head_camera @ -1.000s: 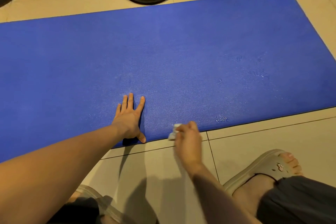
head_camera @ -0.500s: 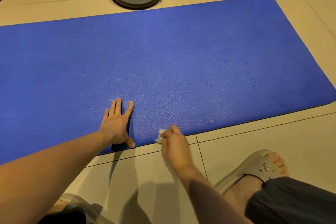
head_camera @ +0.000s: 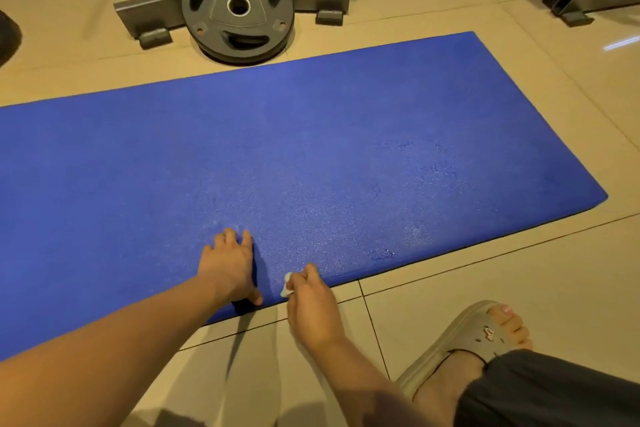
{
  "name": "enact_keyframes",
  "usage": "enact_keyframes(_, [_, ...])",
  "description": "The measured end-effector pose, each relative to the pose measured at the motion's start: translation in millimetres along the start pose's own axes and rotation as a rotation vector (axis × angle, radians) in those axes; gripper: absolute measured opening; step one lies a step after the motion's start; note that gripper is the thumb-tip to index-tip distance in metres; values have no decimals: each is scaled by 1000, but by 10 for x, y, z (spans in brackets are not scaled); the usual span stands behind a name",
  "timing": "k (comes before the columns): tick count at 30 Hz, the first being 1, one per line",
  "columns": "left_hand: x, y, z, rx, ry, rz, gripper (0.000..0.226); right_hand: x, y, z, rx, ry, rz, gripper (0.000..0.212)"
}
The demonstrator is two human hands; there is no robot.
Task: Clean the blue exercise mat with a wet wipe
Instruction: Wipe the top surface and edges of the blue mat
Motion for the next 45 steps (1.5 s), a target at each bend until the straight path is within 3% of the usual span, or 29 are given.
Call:
enact_keyframes(4, [-66,-1,-326,164,-51,-86,137,-208,10,-341,20,71,-80,19])
enact_keyframes(11, [-47,-48,-497,154,19,-35,133,-423,129,-644,344,-248,-389,14])
enact_keyframes(16, [-53,-51,-523,154,39,-53,132,39,27,-93,159,-227,-109,23])
enact_keyframes(18, [-37,-54,-502,159,55,-56,132,-1,1,-128,121,-199,-73,24])
enact_keyframes(20, [-17,-51,-474,159,61,-54,132,-174,22,-331,152,-199,-130,22])
enact_keyframes(25, [6,-67,-496,160,39,-94,130,-660,143,-952,416,-311,-498,8])
enact_keyframes(27, [12,-65,-510,157,23,-102,131,-515,120,-808,403,-318,-489,9])
enact_keyframes(33, [20,-80,-502,159,23,-107,131,-214,110,-457,113,-173,-227,15])
enact_keyframes(35, [15,-73,-501,165,24,-100,131,-459,77,-720,144,-165,-256,14])
enact_keyframes(41, [-6,-71,-523,148,-6,-119,130,-1272,136,-1544,465,-313,-553,12])
enact_keyframes(45, [-9,-59,-549,128,-24,-121,131,-986,80,-1255,402,-254,-490,9])
Point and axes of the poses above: each hand's wrist, its own y-axis away from the middle knuckle, its own x-axis out of the palm, z = x × y, the point moved 3 cm from there along -y, towards the middle knuckle, and after that the axes turned 14 degrees about z, right-handed, at the moved point
